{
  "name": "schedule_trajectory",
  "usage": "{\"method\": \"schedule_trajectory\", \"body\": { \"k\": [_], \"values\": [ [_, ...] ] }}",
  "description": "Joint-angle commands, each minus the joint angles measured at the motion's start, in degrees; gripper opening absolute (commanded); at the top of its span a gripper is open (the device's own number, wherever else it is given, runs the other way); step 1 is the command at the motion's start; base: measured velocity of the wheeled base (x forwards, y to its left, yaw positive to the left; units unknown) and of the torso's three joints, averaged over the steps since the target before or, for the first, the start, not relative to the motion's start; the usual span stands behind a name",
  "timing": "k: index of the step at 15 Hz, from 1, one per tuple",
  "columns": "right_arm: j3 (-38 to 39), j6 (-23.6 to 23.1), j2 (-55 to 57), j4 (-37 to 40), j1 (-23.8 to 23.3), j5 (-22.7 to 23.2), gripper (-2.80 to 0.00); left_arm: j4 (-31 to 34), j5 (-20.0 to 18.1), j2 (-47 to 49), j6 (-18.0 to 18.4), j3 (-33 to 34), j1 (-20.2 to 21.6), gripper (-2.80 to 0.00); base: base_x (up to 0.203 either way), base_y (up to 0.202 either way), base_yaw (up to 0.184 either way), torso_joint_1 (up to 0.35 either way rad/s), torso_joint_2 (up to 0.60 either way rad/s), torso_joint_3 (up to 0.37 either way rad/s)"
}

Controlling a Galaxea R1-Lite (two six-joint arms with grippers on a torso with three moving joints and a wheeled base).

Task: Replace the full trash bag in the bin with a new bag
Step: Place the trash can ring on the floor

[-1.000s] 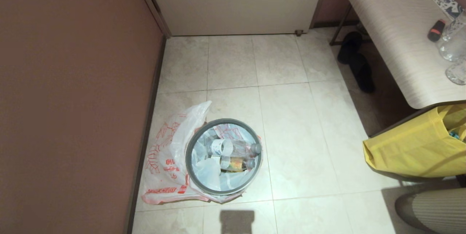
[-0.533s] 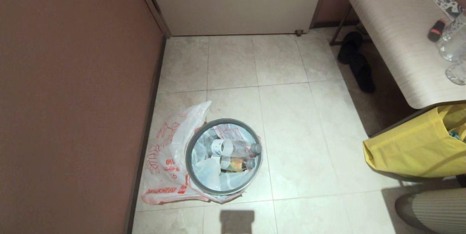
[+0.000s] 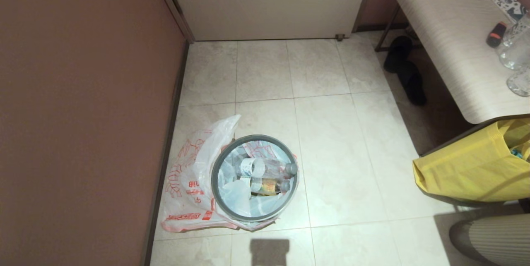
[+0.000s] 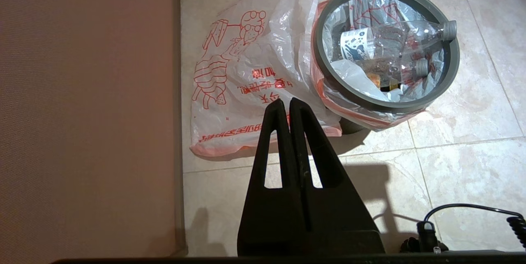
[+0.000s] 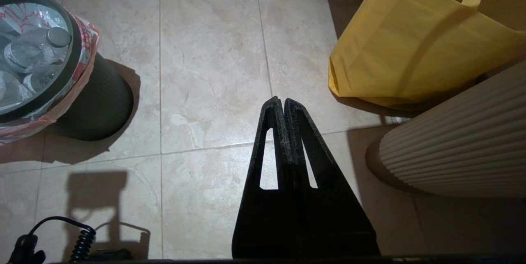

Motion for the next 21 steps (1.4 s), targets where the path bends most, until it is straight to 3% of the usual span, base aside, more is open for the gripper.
{"method": "schedule_trajectory", "body": {
  "k": [1,3,8,12,15,17,21],
  "values": [
    [0.0,-0.5,0.0,0.2,0.0,0.0,-2.8,0.0,0.0,0.0,0.0,0.0,0.0,-2.8,0.0,0.0,0.0,0.0,0.0,0.0],
    [-0.9,-1.5,0.3,1.2,-0.2,0.2,-2.8,0.0,0.0,0.0,0.0,0.0,0.0,-2.8,0.0,0.0,0.0,0.0,0.0,0.0],
    [-14.6,-1.6,8.6,9.1,-0.1,0.1,-2.8,0.0,0.0,0.0,0.0,0.0,0.0,-2.8,0.0,0.0,0.0,0.0,0.0,0.0],
    [-23.1,-1.8,26.5,9.7,0.0,0.8,-2.8,0.0,0.0,0.0,0.0,0.0,0.0,-2.8,0.0,0.0,0.0,0.0,0.0,0.0],
    [-31.1,-2.0,46.0,9.1,0.9,3.3,-2.8,0.0,0.0,0.0,0.0,0.0,0.0,-2.8,0.0,0.0,0.0,0.0,0.0,0.0],
    [-36.1,-2.2,58.7,8.1,5.1,4.2,-2.8,0.0,0.0,0.0,0.0,0.0,0.0,-2.8,0.0,0.0,0.0,0.0,0.0,0.0],
    [-42.6,-3.8,81.6,2.4,20.6,0.8,-2.8,0.0,0.0,0.0,0.0,0.0,0.0,-2.8,0.0,0.0,0.0,0.0,0.0,0.0]
  ]
}}
